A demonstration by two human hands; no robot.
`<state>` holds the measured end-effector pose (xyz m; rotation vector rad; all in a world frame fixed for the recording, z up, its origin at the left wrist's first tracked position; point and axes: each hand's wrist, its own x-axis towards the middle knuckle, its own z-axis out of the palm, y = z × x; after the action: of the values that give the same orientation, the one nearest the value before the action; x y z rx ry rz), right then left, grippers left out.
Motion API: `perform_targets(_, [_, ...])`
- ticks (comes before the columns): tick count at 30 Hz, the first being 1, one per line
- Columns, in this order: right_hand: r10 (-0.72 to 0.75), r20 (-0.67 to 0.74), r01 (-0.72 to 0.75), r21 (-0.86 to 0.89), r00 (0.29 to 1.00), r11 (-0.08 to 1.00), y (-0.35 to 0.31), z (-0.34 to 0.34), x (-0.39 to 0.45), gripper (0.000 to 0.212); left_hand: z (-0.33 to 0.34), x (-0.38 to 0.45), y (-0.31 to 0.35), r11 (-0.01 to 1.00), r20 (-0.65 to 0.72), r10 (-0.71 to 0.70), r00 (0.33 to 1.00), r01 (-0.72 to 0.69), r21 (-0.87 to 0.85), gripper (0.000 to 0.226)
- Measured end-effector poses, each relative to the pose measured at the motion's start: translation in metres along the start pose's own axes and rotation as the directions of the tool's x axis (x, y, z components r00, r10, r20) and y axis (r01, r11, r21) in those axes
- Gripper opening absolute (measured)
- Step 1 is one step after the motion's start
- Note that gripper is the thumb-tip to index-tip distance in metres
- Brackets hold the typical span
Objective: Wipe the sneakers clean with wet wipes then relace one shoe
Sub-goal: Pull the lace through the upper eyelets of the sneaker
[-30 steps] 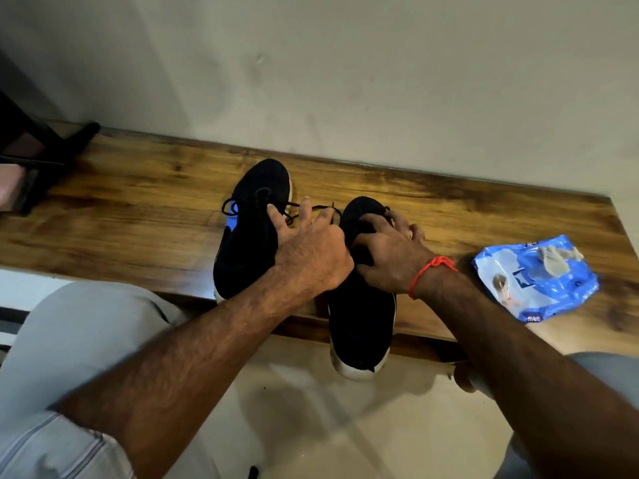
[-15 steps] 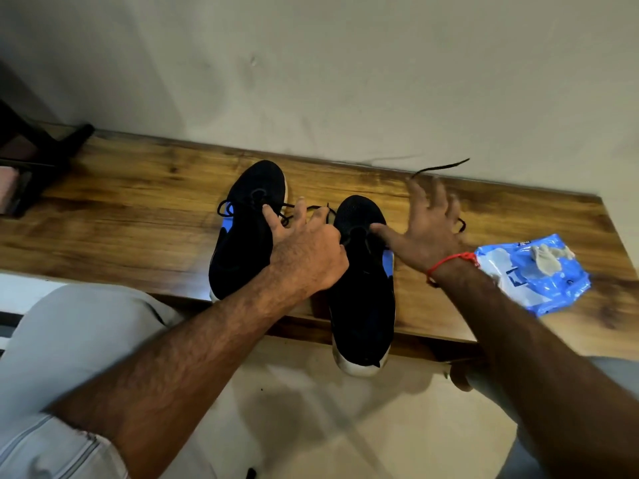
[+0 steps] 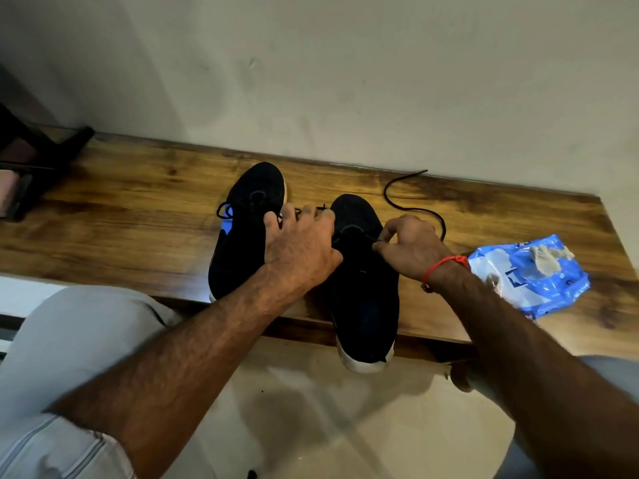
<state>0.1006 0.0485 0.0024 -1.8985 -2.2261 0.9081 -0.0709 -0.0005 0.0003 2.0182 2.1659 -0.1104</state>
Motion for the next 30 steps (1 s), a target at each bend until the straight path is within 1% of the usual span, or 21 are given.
perform_targets(2, [-0.043, -0.038, 0.043, -0.003, 0.998, 0.999, -0.004, -0.001, -0.003, 0.015, 0.004, 0.001, 0.002, 0.994, -0.074, 0.083, 0.994, -0.088, -0.071, 0.046])
perform_targets(4, [-0.088, -0.071, 0.087, -0.013, 0.994, 0.996, -0.006, -0.002, -0.005, 0.014, 0.010, 0.001, 0.008, 0.985, -0.115, 0.152, 0.982, -0.160, -0.064, 0.044])
perform_targets(6, [-0.111, -0.085, 0.110, -0.025, 0.990, 0.994, -0.007, 0.001, -0.007, 0.013, 0.014, 0.002, 0.012, 0.984, -0.141, 0.167, 0.976, -0.174, -0.041, 0.040])
perform_targets(9, [-0.044, -0.103, 0.041, -0.030, 0.994, 0.999, -0.002, 0.004, -0.008, 0.019, 0.016, 0.004, 0.017, 0.985, -0.247, 0.156, 0.956, -0.168, -0.031, 0.018])
perform_targets(11, [0.017, -0.099, -0.018, -0.008, 0.995, 1.000, 0.003, 0.003, -0.006, 0.025, 0.011, 0.007, 0.014, 0.983, -0.286, 0.077, 0.955, -0.120, -0.138, 0.012])
perform_targets(13, [0.054, -0.098, -0.053, 0.019, 0.994, 0.998, 0.006, 0.001, -0.004, 0.028, 0.004, 0.014, 0.003, 0.970, -0.276, -0.069, 0.959, 0.000, -0.243, 0.013])
perform_targets(15, [0.046, -0.094, -0.043, 0.035, 0.994, 0.998, 0.007, 0.002, -0.003, 0.024, 0.001, 0.022, -0.010, 0.956, -0.221, -0.180, 0.959, 0.117, -0.268, 0.021])
perform_targets(16, [0.035, -0.092, -0.031, 0.044, 0.995, 0.999, 0.007, 0.002, -0.003, 0.022, 0.003, 0.024, -0.014, 0.955, -0.196, -0.189, 0.962, 0.134, -0.266, 0.027])
perform_targets(17, [0.027, -0.090, -0.022, 0.055, 0.996, 0.998, 0.005, 0.003, -0.003, 0.019, 0.005, 0.024, -0.014, 0.957, -0.180, -0.161, 0.970, 0.109, -0.270, 0.033])
perform_targets(19, [0.022, -0.093, -0.016, 0.067, 0.995, 0.998, 0.004, 0.005, -0.002, 0.012, 0.009, 0.018, -0.006, 0.957, -0.170, -0.021, 0.985, -0.030, -0.289, 0.044])
perform_targets(20, [0.024, -0.095, -0.017, 0.066, 0.995, 0.998, 0.005, 0.005, -0.001, 0.013, 0.011, 0.015, -0.001, 0.959, -0.180, 0.055, 0.982, -0.102, -0.264, 0.044])
perform_targets(22, [0.031, -0.103, -0.024, 0.060, 0.994, 0.998, 0.005, 0.006, 0.000, 0.015, 0.013, 0.011, 0.006, 0.969, -0.194, 0.154, 0.969, -0.186, -0.160, 0.033])
perform_targets(24, [0.039, -0.107, -0.034, 0.049, 0.993, 0.998, 0.004, 0.006, -0.001, 0.017, 0.013, 0.012, 0.008, 0.977, -0.181, 0.173, 0.968, -0.192, -0.094, 0.026])
perform_targets(26, [0.061, -0.093, -0.057, 0.040, 0.994, 0.998, 0.003, 0.005, -0.003, 0.016, 0.007, 0.015, 0.007, 0.981, -0.172, 0.130, 0.976, -0.152, -0.119, 0.025])
perform_targets(28, [0.098, -0.082, -0.095, 0.034, 0.992, 0.995, 0.004, 0.003, -0.003, 0.016, -0.004, 0.021, -0.003, 0.982, -0.222, 0.000, 0.975, -0.041, -0.183, 0.027])
perform_targets(30, [0.111, -0.090, -0.108, 0.037, 0.990, 0.993, 0.005, 0.003, -0.002, 0.017, -0.016, 0.028, -0.022, 0.970, -0.286, -0.154, 0.946, 0.090, -0.226, 0.026])
